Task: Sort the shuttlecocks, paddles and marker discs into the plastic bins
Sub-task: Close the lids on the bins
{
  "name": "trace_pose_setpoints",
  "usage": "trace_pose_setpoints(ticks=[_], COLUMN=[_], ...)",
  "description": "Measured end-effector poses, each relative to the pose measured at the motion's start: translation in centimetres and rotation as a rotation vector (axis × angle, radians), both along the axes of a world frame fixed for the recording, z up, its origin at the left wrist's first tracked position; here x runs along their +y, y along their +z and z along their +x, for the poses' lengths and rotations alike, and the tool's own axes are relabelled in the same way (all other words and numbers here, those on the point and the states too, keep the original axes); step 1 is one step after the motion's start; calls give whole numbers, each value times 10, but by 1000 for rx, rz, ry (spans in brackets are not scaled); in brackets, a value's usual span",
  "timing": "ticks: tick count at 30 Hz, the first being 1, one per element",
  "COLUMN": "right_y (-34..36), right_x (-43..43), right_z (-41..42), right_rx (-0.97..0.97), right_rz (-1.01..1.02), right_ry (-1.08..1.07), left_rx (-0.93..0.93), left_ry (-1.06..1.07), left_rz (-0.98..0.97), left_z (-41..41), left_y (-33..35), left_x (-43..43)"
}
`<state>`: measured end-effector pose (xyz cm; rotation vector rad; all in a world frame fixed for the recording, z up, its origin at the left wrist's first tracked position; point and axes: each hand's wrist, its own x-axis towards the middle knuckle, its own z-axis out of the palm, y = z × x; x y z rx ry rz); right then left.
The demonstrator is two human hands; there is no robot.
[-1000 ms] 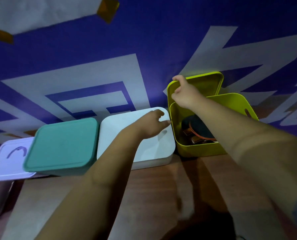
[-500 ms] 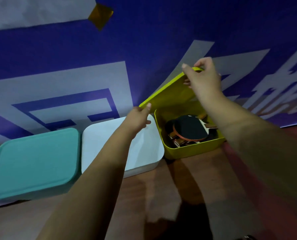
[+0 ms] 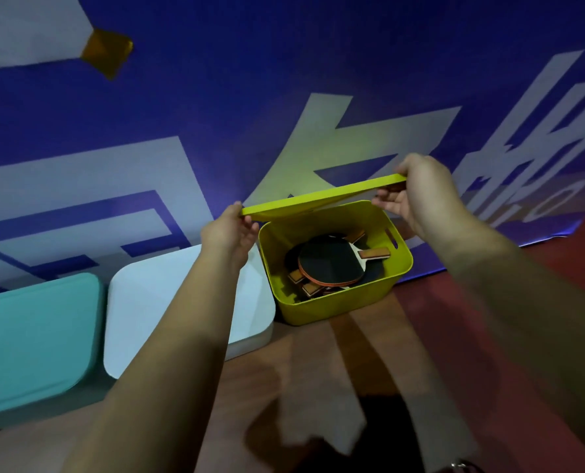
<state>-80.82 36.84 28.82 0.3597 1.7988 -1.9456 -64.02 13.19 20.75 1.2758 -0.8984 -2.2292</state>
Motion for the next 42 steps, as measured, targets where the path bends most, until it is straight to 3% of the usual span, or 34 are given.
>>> trace_pose_setpoints(ticks=[3,6,12,18,23,42], right_y=[-19,-53,-111,-150,-162,-183], right_x=[11,30,70,102,116,124], right_z=[-16,-34,-59,-62,-54,-46], right_rx=[-24,66,387,522,580,632], right_rz=[2,165,553,675,742,647], right_ry=[72,204,530,700,749,714], left_rx=[-59,-238,-547,-926,-1015,-1126], left_ry=[49,14,-56,-196,-251,-372], left_rz=[-37,-115,-472,-726,-854,-860], left_z=[6,16,18,27,19,21], left_y=[6,1,-30,-71,-64,-74], left_x=[18,48,117,139,162,145])
